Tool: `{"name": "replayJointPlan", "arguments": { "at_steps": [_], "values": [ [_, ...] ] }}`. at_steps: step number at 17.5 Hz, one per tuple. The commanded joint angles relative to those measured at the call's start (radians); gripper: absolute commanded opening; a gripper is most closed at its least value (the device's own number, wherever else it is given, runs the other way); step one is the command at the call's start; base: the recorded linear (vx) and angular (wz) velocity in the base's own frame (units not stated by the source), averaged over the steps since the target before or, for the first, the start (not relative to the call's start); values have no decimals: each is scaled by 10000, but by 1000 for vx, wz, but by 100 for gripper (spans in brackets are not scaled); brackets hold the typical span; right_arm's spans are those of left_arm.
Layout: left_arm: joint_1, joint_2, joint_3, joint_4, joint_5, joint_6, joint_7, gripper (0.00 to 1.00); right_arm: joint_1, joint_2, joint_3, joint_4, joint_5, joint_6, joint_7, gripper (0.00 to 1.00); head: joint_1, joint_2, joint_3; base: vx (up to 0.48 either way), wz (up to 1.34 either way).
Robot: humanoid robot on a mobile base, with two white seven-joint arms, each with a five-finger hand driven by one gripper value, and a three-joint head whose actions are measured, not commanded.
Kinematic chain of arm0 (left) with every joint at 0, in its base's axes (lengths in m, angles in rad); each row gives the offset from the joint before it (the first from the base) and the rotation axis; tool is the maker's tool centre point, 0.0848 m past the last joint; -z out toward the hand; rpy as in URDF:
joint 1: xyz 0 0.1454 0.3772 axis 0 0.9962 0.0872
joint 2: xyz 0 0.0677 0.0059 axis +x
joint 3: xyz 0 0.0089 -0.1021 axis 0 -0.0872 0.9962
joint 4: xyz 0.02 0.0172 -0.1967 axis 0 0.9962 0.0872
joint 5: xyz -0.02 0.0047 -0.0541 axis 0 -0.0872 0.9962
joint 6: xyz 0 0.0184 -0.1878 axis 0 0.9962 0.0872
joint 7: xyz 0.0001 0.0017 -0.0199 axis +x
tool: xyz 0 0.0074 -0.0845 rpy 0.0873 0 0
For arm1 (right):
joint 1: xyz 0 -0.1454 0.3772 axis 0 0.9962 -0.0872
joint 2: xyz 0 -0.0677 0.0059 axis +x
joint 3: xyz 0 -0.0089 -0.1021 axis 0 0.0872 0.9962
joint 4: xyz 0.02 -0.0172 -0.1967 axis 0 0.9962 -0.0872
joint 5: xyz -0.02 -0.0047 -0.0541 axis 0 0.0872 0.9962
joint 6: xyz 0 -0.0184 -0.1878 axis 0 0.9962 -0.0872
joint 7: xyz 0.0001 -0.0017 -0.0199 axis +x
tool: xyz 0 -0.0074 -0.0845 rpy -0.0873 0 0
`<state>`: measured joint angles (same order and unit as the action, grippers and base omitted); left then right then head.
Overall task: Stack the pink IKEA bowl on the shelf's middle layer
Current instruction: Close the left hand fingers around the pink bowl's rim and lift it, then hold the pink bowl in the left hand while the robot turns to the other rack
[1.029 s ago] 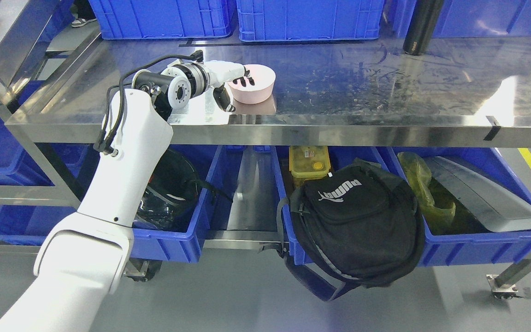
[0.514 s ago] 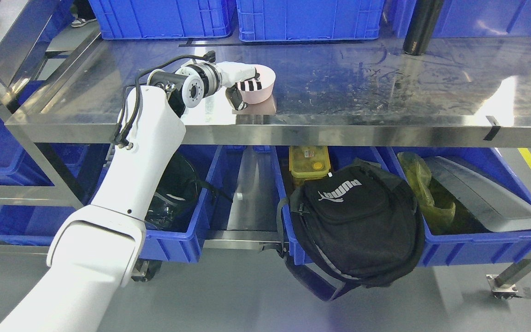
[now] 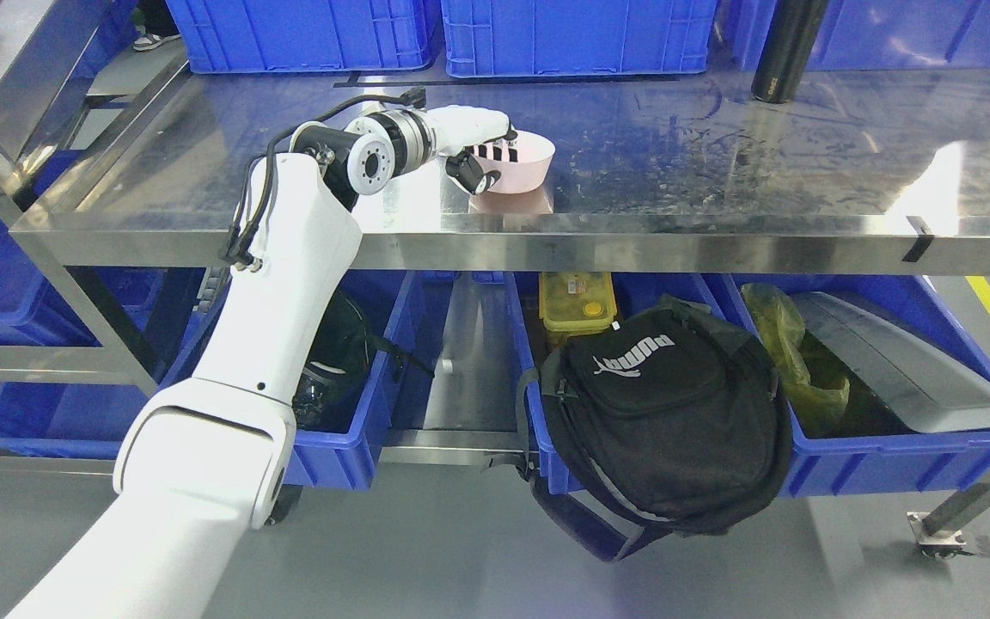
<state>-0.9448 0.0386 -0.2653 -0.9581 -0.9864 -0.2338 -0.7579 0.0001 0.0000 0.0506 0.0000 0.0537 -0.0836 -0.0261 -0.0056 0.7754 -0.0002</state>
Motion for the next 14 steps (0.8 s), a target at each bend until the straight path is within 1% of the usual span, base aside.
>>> {"name": "replayJointPlan", "arguments": {
  "at_steps": [1,2,5,7,11,14],
  "values": [
    [105,-212,2528,-1720,107,-759,-106,0,229,-175,0,-175,0,7,0,100,0,0,0,0,0],
    [167,-212,2713,-2120,168,-1065,-121,0,229,-175,0,-175,0,7,0,100,0,0,0,0,0],
    [1160,-212,2730,-3759,705,-2796,-137,0,229,-175,0,-175,0,7,0,100,0,0,0,0,0],
    [1912,-212,2730,-4635,797,-3381,-137,0,229,-175,0,-175,0,7,0,100,0,0,0,0,0],
    [3232,-212,2837,-6231,1624,-4745,-167,0,229,-175,0,-175,0,7,0,100,0,0,0,0,0],
    [3786,-212,2822,-6419,1963,-5516,-183,0,229,-175,0,-175,0,7,0,100,0,0,0,0,0]
  ]
}}
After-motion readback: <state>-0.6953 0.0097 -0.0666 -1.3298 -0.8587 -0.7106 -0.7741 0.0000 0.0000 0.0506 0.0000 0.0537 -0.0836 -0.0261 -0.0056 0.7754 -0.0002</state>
